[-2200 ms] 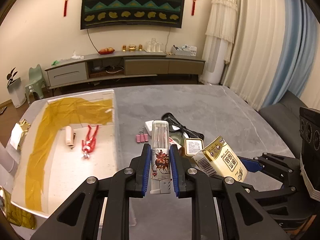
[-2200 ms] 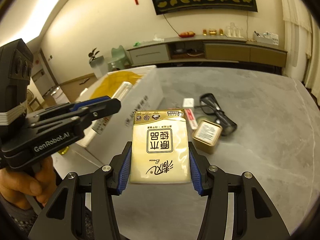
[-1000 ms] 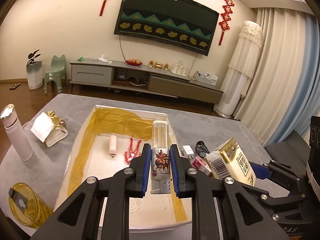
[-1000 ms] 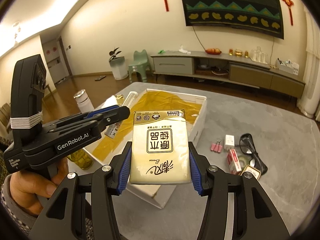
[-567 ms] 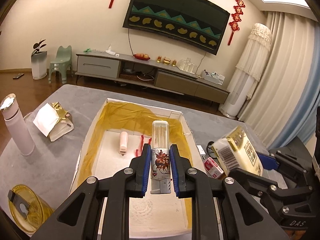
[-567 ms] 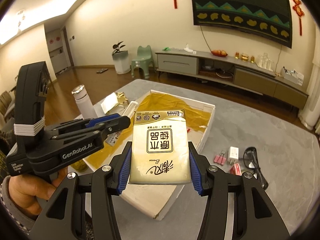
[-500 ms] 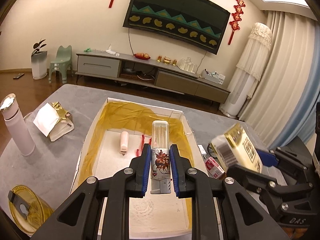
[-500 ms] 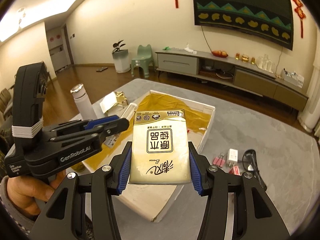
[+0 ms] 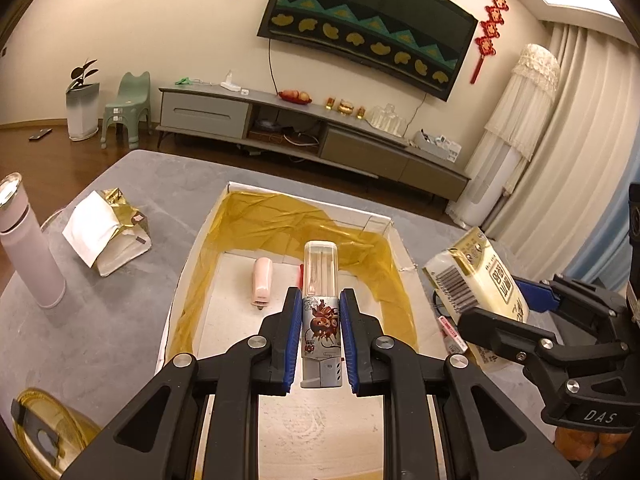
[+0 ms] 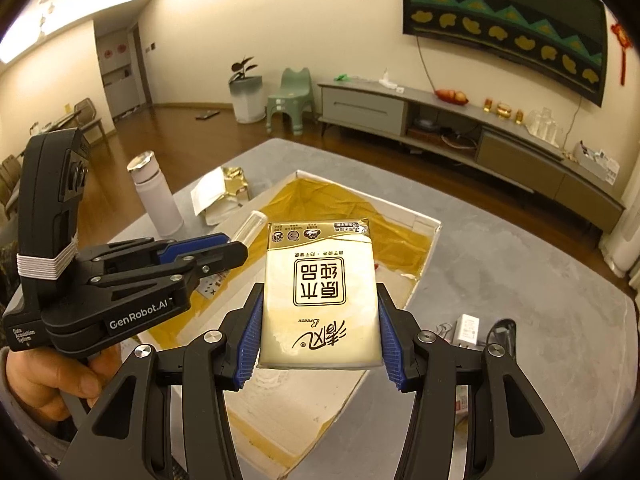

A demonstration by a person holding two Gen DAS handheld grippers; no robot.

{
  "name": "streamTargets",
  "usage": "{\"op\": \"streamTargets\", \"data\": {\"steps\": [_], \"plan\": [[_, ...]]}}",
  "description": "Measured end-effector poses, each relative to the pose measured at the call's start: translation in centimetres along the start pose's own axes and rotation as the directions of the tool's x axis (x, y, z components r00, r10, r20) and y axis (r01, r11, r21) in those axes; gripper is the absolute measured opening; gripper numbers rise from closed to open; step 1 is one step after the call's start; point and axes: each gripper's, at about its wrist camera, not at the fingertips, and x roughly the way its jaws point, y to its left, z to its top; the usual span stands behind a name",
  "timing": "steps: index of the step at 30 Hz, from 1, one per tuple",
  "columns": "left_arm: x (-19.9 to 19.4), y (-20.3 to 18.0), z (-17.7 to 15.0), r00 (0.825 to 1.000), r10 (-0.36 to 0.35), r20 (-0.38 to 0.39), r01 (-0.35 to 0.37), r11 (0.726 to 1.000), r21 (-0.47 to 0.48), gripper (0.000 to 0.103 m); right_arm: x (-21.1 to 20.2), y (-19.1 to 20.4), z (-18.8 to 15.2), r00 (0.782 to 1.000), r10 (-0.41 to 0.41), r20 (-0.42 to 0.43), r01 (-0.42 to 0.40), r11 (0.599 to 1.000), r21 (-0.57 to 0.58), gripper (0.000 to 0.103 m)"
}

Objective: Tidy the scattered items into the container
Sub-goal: 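Carry the glass vial with the left tool while the right tool carries the tissue pack to the box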

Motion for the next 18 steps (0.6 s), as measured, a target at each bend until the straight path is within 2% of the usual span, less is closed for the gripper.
{"op": "streamTargets", "data": {"steps": [5,11,18], "plan": [[1.0,0.3,0.7,1.000,0.019,-0.020,-0.019,1.000,0.004,0.020,1.7,-0.7,0.9,0.999,0.008,-0.045,-0.009,1.000,-0.011,0.054],[2.6,1.7,1.6,0.999,0.027,-0.039,-0.029,0.999,-0.036,0.020,4.1,-1.6,2.0,0.995,0.013,-0.102,-0.015,1.000,-0.017,0.054],[4.6,2.3,2.1,0.995,0.033,-0.096,-0.036,0.999,-0.029,0.020,6.9,-2.0,3.5,0.988,-0.026,-0.154,0.009,0.994,-0.106,0.054]]}}
